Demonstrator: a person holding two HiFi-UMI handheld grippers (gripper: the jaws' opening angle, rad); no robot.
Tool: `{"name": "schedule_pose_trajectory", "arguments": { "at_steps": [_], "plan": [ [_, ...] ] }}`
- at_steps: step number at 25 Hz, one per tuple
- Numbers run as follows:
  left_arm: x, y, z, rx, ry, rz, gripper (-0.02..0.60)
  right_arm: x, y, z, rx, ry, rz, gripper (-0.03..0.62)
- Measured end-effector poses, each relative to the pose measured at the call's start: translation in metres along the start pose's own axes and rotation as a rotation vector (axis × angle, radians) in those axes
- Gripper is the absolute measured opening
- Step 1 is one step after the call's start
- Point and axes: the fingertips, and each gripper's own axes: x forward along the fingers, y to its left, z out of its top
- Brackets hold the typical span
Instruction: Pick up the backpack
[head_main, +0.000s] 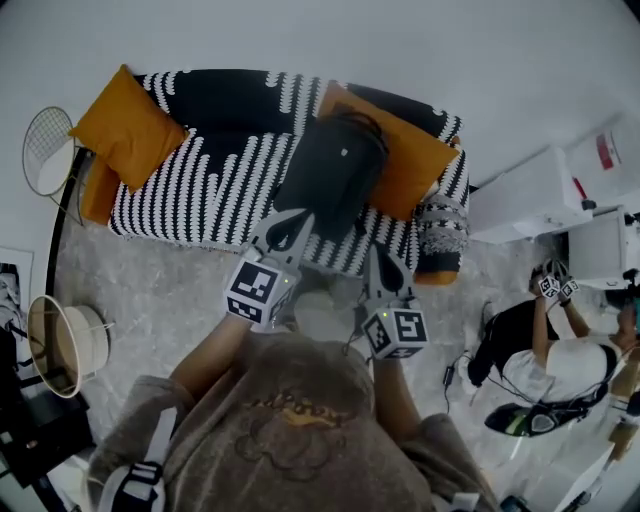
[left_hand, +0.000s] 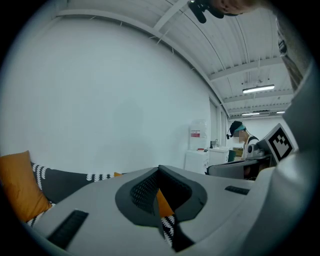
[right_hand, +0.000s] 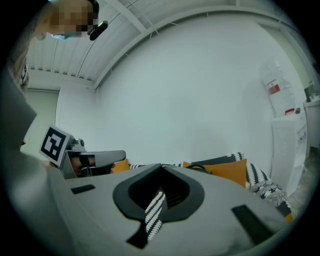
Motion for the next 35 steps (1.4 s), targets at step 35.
{"name": "schedule_pose_trajectory", "arguments": {
  "at_steps": [35],
  "plan": [
    [0.17, 0.076, 0.015, 0.005, 0.04, 0.046, 0.038, 0.163, -0.105, 0.041, -0.018, 0.041, 0.049, 0.002]
  ]
}}
